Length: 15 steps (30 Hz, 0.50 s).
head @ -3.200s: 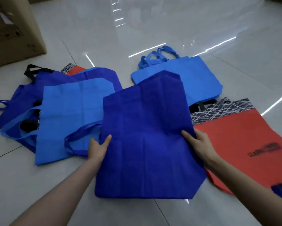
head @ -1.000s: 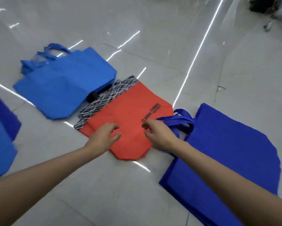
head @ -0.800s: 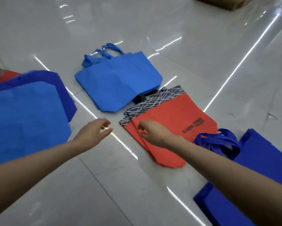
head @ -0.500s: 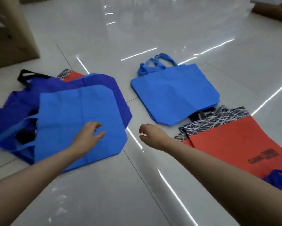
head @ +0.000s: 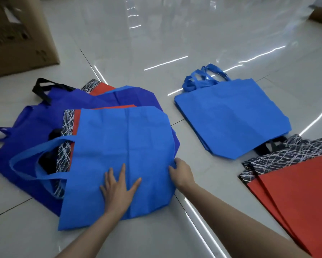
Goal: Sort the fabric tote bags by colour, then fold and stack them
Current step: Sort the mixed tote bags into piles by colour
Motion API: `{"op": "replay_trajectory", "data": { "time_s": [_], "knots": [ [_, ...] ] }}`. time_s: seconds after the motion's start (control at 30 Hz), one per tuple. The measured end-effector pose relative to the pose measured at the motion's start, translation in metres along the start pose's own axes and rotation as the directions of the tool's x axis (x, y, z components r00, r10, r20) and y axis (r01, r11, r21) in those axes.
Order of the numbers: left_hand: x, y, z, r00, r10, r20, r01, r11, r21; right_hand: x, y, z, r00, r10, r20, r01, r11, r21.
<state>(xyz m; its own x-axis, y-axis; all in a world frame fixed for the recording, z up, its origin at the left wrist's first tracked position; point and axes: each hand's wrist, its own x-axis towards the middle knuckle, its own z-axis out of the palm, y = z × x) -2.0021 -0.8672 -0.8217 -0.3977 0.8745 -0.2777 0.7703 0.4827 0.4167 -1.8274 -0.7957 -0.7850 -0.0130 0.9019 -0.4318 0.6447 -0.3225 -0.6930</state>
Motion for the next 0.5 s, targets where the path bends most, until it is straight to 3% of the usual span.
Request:
{"op": "replay_trajectory", "data": {
  "time_s": [0.1, 0.3, 0.5],
  "knots": [
    [-0.002, 0.01, 0.007, 0.996, 0.088, 0.021, -0.087, 0.996, -0.012, -0.003, -0.003, -0.024, 0.991, -0.088, -0.103, 0.105, 0.98, 0.171],
    [0.011, 0.064, 0.004, 0.94, 0.298, -0.167, -0.318, 0.942, -0.106, 0.024, 0.019, -0.096, 0.936, 0.068, -0.345, 0.141, 0.827, 0.545],
    [0.022, 0.107, 0.005, 0.918, 0.394, 0.035, -0.394, 0.919, -0.023, 0.044, 0.064, -0.16, 0.857, 0.334, -0.393, 0.18, 0.521, 0.834]
  ]
}}
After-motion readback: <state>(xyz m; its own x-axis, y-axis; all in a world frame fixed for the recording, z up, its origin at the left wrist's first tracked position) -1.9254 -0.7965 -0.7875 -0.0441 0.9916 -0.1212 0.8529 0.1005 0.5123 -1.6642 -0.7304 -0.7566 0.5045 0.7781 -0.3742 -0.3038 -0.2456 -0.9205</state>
